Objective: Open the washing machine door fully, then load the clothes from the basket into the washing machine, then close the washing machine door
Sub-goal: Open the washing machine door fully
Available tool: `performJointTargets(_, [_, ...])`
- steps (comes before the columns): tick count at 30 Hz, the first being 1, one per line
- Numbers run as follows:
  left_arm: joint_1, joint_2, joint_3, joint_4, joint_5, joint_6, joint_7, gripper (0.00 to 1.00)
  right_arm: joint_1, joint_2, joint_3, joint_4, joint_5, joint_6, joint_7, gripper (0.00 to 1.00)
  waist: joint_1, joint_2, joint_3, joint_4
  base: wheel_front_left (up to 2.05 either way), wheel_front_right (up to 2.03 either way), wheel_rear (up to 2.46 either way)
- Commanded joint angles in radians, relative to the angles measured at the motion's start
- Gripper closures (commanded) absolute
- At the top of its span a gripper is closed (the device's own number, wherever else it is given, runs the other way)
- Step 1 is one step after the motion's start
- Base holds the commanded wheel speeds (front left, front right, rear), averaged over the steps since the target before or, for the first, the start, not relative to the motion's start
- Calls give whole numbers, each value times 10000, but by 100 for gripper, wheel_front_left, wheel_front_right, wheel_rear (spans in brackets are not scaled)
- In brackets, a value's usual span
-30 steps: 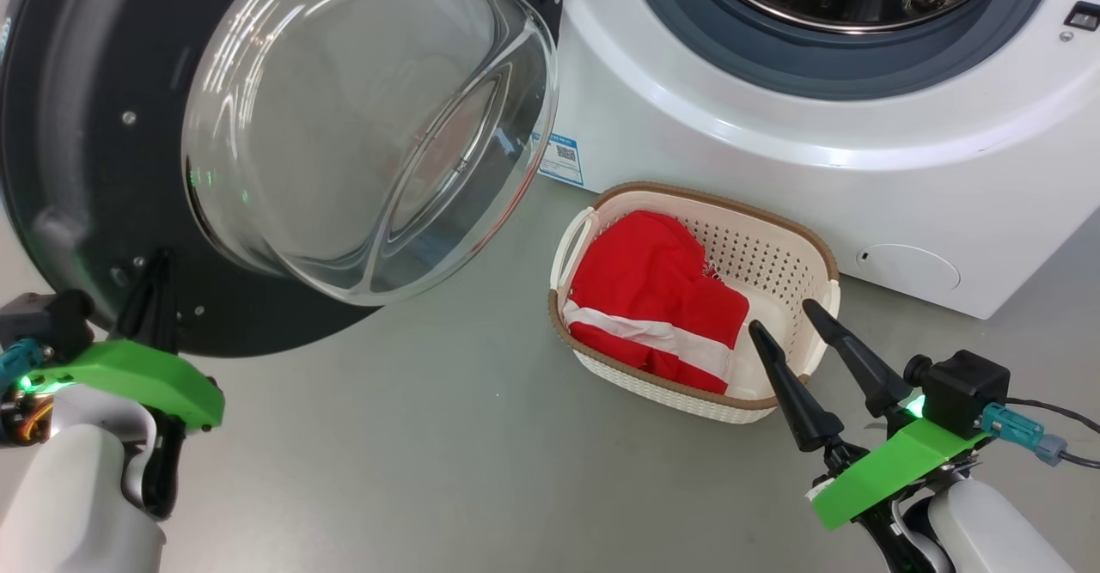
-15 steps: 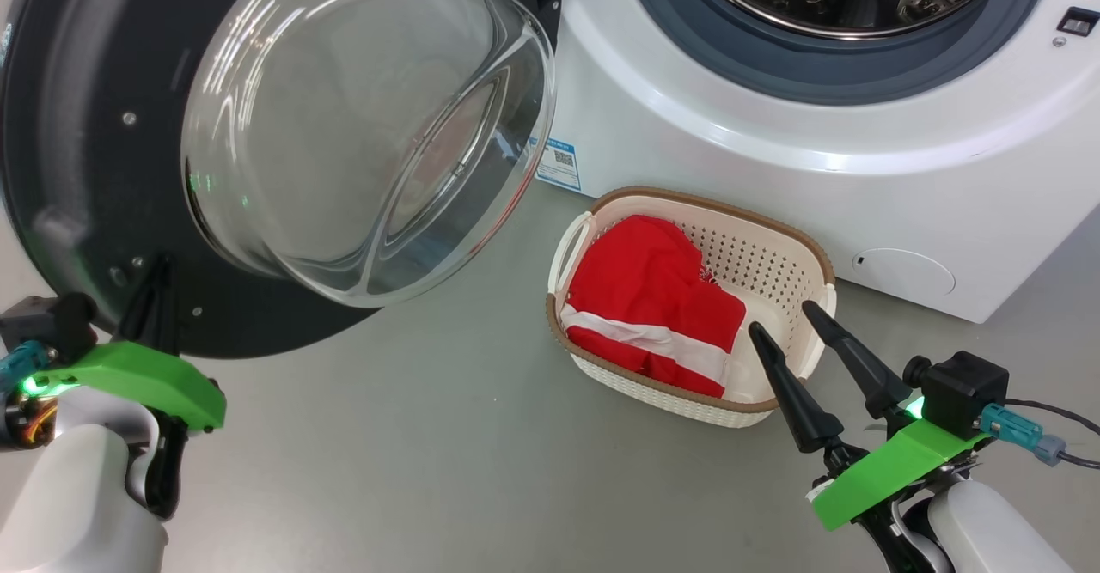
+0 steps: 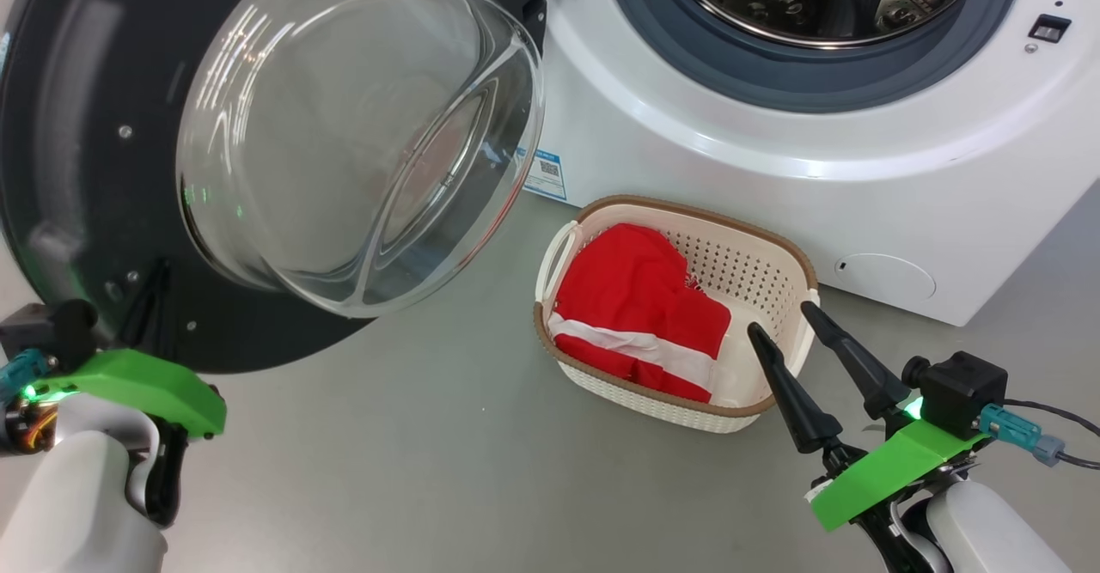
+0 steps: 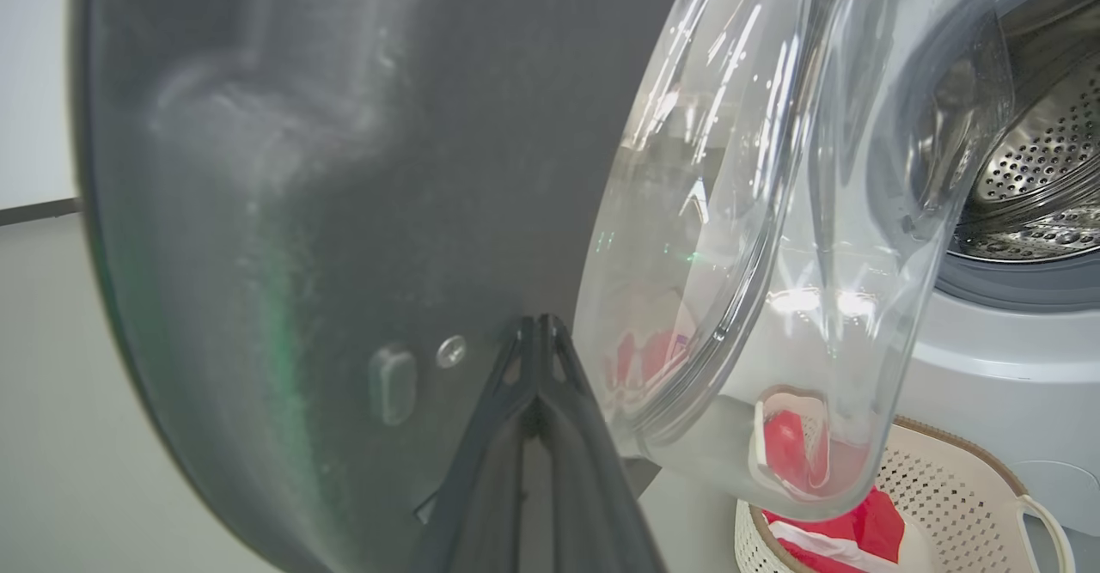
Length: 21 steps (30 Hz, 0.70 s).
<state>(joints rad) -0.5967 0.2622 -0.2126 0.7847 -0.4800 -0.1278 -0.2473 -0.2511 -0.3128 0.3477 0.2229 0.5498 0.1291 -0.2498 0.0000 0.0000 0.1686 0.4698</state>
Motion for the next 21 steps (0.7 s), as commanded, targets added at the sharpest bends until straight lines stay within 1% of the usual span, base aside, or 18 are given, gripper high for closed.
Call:
performJointTargets(1, [-6, 599, 284, -296, -102, -21, -108, 100, -112, 33, 183, -204, 89, 16, -120, 0, 0, 0, -38, -45, 0, 0, 0])
performJointTargets(6, [395, 583, 308, -656, -184, -22, -126, 100, -68, 65, 214, -202, 106, 16, -120, 0, 0, 0, -141, -192, 0, 0, 0])
performJointTargets(7, [476, 578, 307, -739, -181, -21, -128, 92, -53, 73, 213, -199, 109, 16, -120, 0, 0, 0, -166, -224, 0, 0, 0])
performJointTargets(8, [559, 572, 310, -833, -178, -15, -131, 74, -37, 84, 218, -192, 112, 16, -120, 0, 0, 0, -203, -265, 0, 0, 0])
performJointTargets(10, [726, 581, 314, -1051, -158, 10, -134, 52, 0, 101, 212, -186, 117, 16, -120, 0, 0, 0, -248, -331, 0, 0, 0])
performJointTargets(11, [889, 568, 328, -1330, -138, 74, -136, 12, 28, 110, 204, -197, 114, 16, -120, 0, 0, 0, -283, -399, 0, 0, 0])
performJointTargets(12, [976, 566, 339, -1478, -127, 122, -137, 2, 41, 119, 210, -199, 113, 16, -120, 0, 0, 0, -306, -442, 0, 0, 0])
performJointTargets(13, [1069, 573, 344, -1625, -111, 162, -138, 0, 48, 131, 224, -193, 121, 16, -120, 0, 0, 0, -326, -488, 0, 0, 0])
performJointTargets(21, [1808, 558, 330, -2819, -129, 407, -135, 0, 63, 136, 270, -171, 170, 16, -120, 0, 0, 0, -506, -913, 0, 0, 0])
